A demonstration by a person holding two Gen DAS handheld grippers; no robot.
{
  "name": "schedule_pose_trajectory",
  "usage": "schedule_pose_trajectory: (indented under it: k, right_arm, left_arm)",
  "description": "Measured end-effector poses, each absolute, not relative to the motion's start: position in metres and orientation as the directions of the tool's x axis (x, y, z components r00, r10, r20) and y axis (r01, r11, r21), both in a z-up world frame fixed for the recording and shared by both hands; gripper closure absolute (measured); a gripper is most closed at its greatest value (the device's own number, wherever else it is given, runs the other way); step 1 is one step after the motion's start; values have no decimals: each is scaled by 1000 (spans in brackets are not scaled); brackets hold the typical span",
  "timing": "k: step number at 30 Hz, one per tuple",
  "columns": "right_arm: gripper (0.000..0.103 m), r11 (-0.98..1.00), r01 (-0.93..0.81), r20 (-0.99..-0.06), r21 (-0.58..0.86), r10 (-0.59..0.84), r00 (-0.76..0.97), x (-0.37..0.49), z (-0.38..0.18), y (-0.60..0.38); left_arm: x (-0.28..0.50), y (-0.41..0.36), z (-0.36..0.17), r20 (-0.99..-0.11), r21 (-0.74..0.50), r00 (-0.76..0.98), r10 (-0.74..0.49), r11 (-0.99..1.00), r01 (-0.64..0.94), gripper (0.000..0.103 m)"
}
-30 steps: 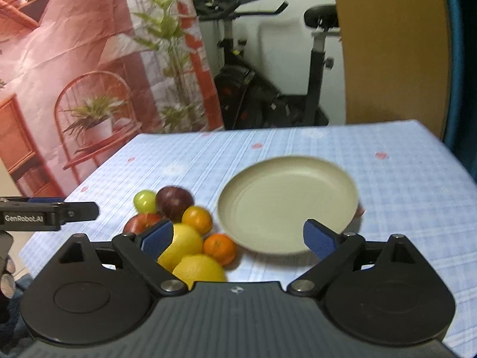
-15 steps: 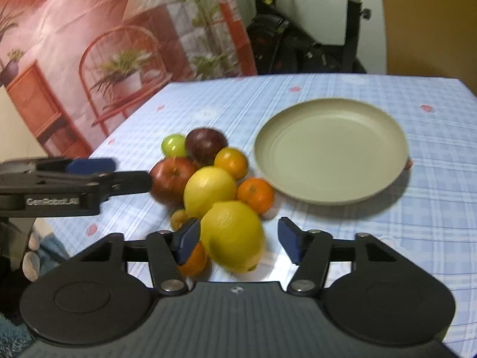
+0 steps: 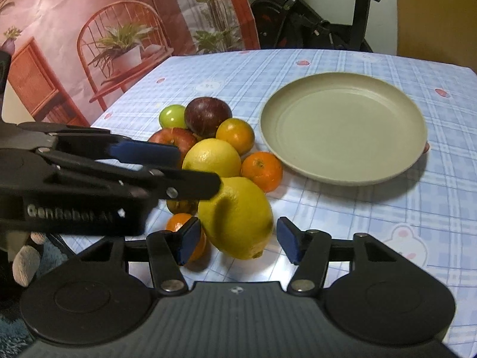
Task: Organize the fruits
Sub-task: 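Move the right tool toward the fruit cluster and open over a lemon, then grasp the yellow lemon with the right gripper and lift it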
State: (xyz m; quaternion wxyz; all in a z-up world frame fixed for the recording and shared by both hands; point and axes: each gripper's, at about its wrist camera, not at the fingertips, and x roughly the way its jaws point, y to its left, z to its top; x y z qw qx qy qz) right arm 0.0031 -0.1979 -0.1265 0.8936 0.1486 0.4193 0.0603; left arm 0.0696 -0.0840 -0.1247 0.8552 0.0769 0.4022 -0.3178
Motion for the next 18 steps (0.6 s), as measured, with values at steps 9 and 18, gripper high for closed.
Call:
schedule_pose_trajectory:
  k: [9,18]
  right_arm:
    - [46,951,11,-729,309,229,645,2,-128,-196]
    - [45,947,18,-723,321,233,651,3,-138,-196]
  left_arm:
    - [75,-96,-136,-750,-180,399,-527,744,644,51]
    - [74,-105,-139,-757,-164,401,-516,744,647,51]
